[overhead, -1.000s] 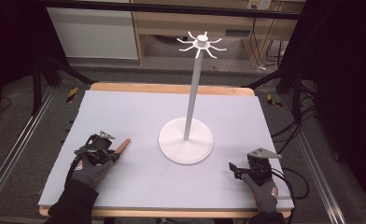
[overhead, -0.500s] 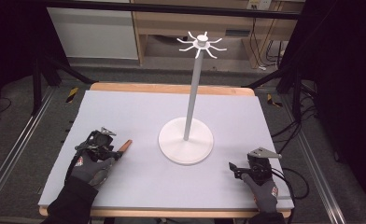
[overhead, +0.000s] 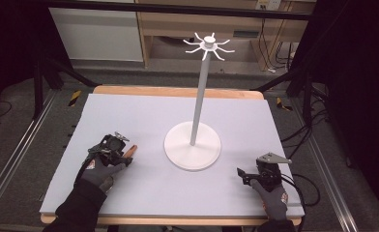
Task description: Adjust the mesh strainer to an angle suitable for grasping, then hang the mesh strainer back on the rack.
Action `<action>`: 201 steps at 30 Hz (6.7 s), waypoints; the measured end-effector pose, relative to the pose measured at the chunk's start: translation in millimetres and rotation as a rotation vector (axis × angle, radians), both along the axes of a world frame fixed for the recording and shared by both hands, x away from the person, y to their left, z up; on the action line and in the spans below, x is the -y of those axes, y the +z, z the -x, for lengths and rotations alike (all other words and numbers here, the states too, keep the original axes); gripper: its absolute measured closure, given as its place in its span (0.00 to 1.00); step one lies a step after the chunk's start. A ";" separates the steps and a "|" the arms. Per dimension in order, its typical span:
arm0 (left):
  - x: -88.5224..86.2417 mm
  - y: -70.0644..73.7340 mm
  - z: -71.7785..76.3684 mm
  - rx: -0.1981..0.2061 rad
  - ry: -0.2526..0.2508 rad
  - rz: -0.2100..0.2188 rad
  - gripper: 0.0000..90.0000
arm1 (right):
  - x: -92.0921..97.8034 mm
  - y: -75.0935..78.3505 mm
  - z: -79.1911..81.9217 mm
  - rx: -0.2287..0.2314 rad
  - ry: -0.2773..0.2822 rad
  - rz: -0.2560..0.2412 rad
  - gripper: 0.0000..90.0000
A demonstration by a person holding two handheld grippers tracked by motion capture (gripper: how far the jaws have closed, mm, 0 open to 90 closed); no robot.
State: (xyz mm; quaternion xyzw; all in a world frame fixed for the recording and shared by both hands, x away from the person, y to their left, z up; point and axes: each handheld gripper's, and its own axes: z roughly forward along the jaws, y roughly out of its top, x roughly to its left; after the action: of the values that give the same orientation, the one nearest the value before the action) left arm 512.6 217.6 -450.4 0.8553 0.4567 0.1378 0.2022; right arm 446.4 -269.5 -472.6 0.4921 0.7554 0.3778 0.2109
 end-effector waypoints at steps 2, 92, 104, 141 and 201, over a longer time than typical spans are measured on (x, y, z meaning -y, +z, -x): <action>0.9 -0.9 -0.6 -0.005 0.000 -0.008 0.61 | -0.1 -0.1 0.0 0.000 0.000 0.000 0.15; -5.1 105.1 64.9 0.499 0.019 0.448 0.78 | 2.9 3.0 1.7 0.024 -0.019 -0.002 0.14; 8.1 134.3 64.8 0.563 -0.003 0.497 0.78 | 2.9 2.8 1.4 0.024 -0.015 -0.004 0.14; 61.1 209.5 45.4 0.708 -0.063 0.585 0.78 | 3.7 3.4 1.1 0.026 -0.022 -0.007 0.14; 116.3 261.8 35.9 0.768 -0.148 0.540 0.78 | 5.3 3.4 0.0 0.026 -0.026 -0.010 0.13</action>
State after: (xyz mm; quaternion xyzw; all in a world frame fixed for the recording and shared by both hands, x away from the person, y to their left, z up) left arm 476.7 101.3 -188.6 0.6895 0.3061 0.3055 0.5810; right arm 446.4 -274.8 -469.3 0.4981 0.7441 0.3853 0.2229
